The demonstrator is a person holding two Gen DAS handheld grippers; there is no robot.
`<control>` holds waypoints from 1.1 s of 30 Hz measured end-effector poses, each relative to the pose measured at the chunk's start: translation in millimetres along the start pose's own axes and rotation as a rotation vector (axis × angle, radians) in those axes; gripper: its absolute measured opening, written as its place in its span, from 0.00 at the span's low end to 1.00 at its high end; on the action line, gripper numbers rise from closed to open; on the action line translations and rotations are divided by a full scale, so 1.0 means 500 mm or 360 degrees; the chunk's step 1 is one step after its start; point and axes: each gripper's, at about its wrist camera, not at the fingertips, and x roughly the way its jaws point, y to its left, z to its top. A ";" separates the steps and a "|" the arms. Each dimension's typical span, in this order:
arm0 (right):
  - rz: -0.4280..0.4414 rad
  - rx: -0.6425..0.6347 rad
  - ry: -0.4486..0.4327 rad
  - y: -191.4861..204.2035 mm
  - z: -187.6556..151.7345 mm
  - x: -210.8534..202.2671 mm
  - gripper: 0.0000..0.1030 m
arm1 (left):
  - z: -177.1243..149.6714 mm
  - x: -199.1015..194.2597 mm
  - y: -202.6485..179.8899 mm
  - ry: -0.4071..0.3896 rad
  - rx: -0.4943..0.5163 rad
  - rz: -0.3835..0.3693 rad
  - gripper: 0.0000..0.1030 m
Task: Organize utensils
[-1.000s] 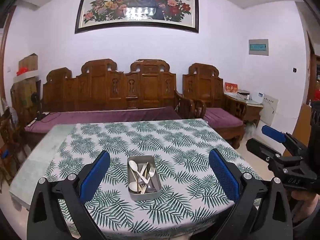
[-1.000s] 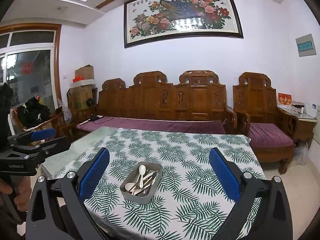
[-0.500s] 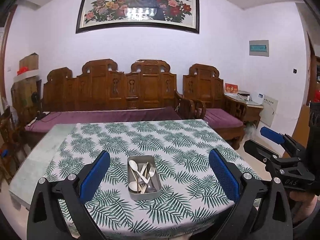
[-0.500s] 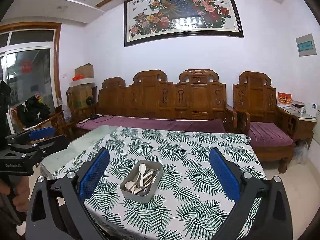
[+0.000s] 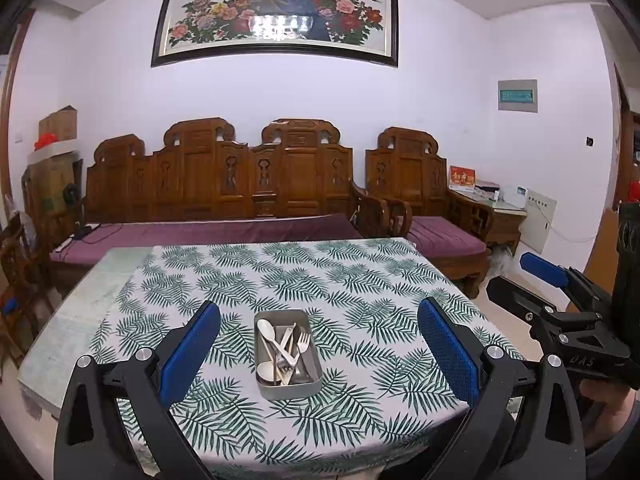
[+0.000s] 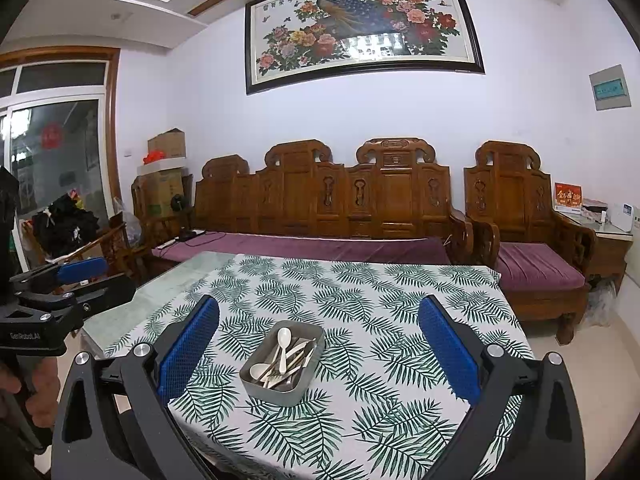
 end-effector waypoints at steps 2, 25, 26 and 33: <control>0.0002 0.0001 0.0001 0.000 0.000 0.000 0.97 | 0.000 0.000 0.000 -0.0001 -0.0001 0.0000 0.92; -0.0002 0.0005 0.0009 0.003 -0.007 0.004 0.97 | -0.002 0.001 -0.002 -0.0012 0.0000 -0.0006 0.92; -0.0002 0.0005 0.0009 0.003 -0.007 0.004 0.97 | -0.002 0.001 -0.002 -0.0012 -0.0001 -0.0006 0.92; 0.0000 0.0006 0.0010 0.004 -0.010 0.003 0.97 | -0.003 0.002 0.001 -0.0010 -0.0004 -0.0005 0.92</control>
